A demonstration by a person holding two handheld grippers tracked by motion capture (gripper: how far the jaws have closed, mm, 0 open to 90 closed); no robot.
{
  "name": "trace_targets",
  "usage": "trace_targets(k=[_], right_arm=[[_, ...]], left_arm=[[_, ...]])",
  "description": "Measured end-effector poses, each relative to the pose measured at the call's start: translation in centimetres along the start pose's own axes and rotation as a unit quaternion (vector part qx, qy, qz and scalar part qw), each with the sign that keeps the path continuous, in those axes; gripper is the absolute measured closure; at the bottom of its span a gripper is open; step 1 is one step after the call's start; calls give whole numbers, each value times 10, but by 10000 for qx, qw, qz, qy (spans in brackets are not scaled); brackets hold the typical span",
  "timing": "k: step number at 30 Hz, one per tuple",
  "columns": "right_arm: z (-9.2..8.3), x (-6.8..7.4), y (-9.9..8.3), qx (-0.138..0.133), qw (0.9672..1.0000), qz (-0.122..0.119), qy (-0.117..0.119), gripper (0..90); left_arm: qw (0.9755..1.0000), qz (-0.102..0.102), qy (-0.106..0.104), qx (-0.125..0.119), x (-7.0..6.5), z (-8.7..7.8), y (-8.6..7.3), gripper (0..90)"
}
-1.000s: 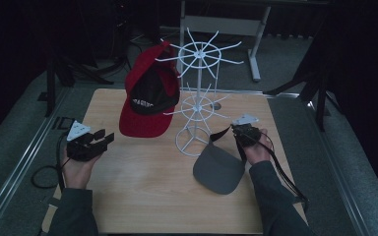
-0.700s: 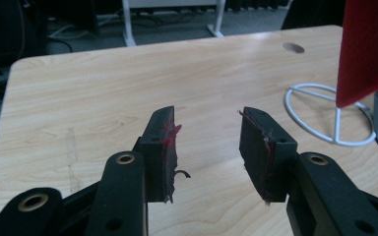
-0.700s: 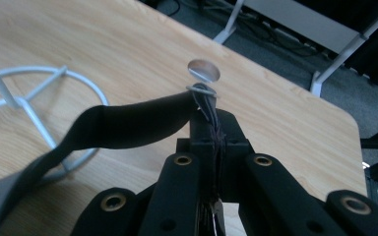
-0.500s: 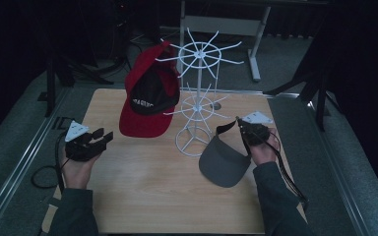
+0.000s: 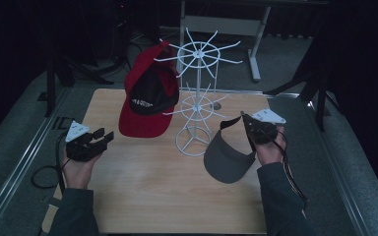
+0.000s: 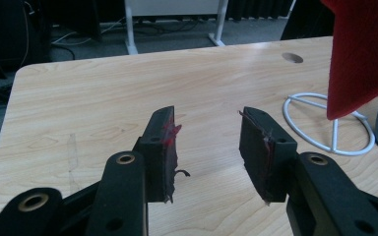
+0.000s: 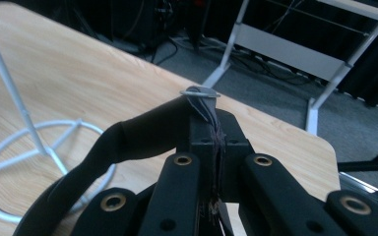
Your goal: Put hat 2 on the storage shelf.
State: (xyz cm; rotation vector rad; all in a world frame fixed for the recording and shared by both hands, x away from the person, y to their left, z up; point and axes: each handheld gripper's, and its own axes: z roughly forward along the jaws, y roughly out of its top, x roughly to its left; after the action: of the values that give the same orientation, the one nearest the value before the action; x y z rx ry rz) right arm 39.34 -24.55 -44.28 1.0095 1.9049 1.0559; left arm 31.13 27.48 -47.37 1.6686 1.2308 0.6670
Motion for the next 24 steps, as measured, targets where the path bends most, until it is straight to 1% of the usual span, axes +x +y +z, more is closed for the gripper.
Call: trace_targets(k=[4, 10, 17, 20, 24], right_arm=[[-7, 0, 6, -157, 9998, 93, 74, 885], [-16, 2, 13, -350, 9992, 110, 147, 884], [-24, 4, 17, -469, 9983, 144, 316, 884], [-29, 4, 18, -506, 9979, 170, 372, 885], [-35, 4, 18, -580, 9974, 146, 414, 884]], left_arm=[[10000, 21, -11, -3, -1, 0, 0, 582], [10000, 20, -12, -8, -1, 0, 0, 582], [10000, 17, -31, -12, 0, 0, 0, 582], [10000, 29, -42, -2, -1, 0, 0, 582], [10000, 31, -49, 1, -1, 1, 0, 581]])
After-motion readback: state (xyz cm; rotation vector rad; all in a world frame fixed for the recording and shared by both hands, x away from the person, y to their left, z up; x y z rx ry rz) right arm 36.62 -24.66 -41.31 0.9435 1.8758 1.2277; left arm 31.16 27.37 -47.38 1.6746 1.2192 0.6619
